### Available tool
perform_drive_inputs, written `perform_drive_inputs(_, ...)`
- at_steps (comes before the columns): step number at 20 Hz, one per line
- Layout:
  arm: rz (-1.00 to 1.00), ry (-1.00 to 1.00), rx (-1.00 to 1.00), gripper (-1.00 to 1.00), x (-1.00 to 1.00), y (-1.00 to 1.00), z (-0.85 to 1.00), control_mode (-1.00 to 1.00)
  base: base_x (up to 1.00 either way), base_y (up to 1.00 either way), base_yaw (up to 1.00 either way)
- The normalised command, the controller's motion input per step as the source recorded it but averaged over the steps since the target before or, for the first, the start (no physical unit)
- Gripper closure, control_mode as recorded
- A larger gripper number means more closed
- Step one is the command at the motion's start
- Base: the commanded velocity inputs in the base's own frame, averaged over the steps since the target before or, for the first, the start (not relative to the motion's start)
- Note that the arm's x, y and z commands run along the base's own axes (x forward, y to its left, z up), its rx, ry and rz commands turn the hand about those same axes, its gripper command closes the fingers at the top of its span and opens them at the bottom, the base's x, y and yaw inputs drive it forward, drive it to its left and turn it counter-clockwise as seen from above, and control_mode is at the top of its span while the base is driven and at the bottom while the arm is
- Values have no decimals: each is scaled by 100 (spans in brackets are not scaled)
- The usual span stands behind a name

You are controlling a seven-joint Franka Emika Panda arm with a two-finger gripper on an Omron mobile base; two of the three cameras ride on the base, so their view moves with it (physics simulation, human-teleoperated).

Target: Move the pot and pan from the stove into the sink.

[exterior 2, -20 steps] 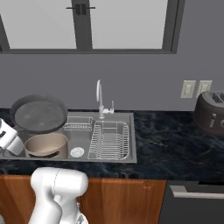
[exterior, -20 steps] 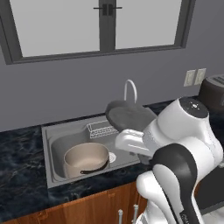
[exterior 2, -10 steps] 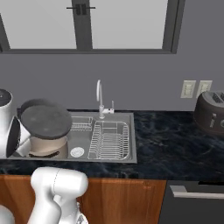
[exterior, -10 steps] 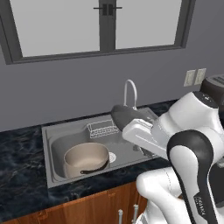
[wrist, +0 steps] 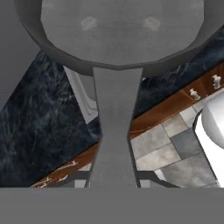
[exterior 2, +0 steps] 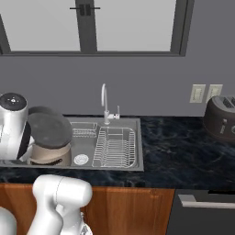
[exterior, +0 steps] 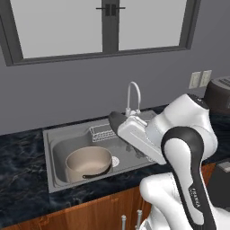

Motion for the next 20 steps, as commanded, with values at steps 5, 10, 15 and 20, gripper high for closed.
perform_drive_inputs(5,-3,0,1,100,48,7,-15,-100,0,0,0)
perform_drive_inputs(10,-1,3,2,100,50,9,-18,-100,0,0,0)
perform_drive_inputs(15,-6,8,10,100,24,1,-35,-100,0,0,0)
perform_drive_inputs(20,-8,7,12,100,14,0,-35,-100,0,0,0)
